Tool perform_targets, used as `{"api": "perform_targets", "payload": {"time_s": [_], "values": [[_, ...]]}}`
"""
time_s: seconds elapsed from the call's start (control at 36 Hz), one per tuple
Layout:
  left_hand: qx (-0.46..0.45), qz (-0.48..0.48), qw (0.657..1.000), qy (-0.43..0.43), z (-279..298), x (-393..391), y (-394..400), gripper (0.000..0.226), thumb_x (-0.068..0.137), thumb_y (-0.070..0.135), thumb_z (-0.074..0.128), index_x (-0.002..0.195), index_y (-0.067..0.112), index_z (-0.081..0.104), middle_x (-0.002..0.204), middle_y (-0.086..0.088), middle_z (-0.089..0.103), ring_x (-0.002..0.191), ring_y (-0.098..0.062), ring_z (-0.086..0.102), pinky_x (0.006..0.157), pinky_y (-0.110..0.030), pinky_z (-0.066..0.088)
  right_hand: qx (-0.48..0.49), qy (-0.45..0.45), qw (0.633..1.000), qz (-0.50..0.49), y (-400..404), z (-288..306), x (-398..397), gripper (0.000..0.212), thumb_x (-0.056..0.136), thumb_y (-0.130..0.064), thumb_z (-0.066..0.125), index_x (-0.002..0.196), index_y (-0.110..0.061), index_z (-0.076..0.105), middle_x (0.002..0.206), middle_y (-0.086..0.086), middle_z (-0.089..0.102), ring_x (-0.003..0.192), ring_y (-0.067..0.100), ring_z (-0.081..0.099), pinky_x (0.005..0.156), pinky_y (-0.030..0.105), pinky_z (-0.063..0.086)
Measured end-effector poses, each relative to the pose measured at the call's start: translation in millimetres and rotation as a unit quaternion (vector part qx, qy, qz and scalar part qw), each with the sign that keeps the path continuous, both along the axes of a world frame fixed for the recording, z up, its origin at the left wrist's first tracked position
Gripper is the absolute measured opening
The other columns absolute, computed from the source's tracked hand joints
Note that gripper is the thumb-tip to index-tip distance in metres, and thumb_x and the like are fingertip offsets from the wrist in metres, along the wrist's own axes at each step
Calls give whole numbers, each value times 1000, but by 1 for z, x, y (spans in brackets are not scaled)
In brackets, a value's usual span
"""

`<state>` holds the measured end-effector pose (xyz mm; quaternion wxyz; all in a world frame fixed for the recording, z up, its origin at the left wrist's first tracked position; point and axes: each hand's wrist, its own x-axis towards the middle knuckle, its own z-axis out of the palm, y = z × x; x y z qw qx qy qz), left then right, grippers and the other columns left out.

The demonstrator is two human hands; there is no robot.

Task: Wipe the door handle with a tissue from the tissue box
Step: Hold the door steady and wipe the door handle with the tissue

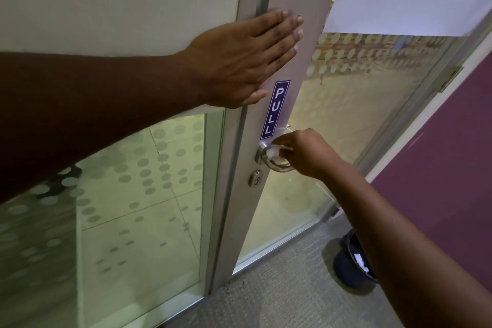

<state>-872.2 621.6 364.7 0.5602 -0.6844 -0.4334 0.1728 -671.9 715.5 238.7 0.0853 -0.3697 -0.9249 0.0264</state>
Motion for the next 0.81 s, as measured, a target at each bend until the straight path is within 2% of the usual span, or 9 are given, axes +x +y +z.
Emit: {"api": "perform_targets", "payload": {"time_s": [0.17,0.28,0.36,0.42,0.47,0.5,0.64,0.72,0.81], "values": [[-3,1,1000,-9,-1,0,0,83,100,51,-7,157,-8,0,165,-32,7,154,-45,9,127,-51,13,40,-67,996,41,-11,-17,-16,30,91,-17,67,119,-27,70,110,4,72,93,26,68,81,38,59],[-3,7,1000,-5,-1,0,-1,83,99,51,-8,157,-8,-1,165,-32,7,154,-45,10,127,-50,13,56,-65,995,46,-12,-24,-14,28,93,-16,64,118,-26,70,101,6,72,83,27,67,66,26,47],[1,2,1000,1,-1,-1,0,83,99,51,-8,157,-8,0,165,-31,7,154,-45,11,127,-50,14,87,-87,991,46,-13,-29,-10,25,94,-13,58,114,-23,69,91,7,71,77,30,66,62,29,47],[3,0,1000,8,-2,-1,0,83,99,51,-8,157,-8,0,165,-32,7,154,-45,10,127,-50,14,104,-102,988,44,-13,-33,-7,27,94,-11,55,116,-22,66,85,9,69,74,32,63,68,35,52],[5,-1,1000,12,-2,-2,0,83,99,50,-8,157,-9,0,165,-32,8,154,-45,11,127,-50,14,110,-106,987,42,-12,-36,-2,31,96,-11,51,121,-26,62,81,7,67,71,34,60,82,45,51],[6,-1,1000,15,-2,-2,0,82,99,50,-8,156,-9,0,165,-32,8,154,-45,11,127,-50,14,114,-108,987,43,-12,-37,1,31,96,-13,51,122,-28,61,82,5,68,72,33,61,85,46,50],[4,2,1000,17,-2,-1,-1,82,99,50,-8,156,-9,0,164,-32,9,154,-45,12,127,-50,14,154,-123,978,68,-10,-43,15,26,101,-26,44,113,-34,65,91,-4,73,80,22,67,82,36,45],[-3,5,1000,-2,-2,0,-1,82,100,50,-7,157,-9,-1,164,-33,6,154,-45,9,127,-50,13,156,-118,976,94,-7,-42,24,29,101,-24,46,115,-37,67,95,-9,73,82,17,67,82,36,44],[-8,9,1000,-15,-1,0,-2,82,100,50,-7,157,-9,-3,164,-33,4,154,-46,6,127,-50,13,143,-125,974,125,-3,-34,30,33,100,-21,48,118,-40,68,110,-12,74,96,12,69,85,35,44]]}}
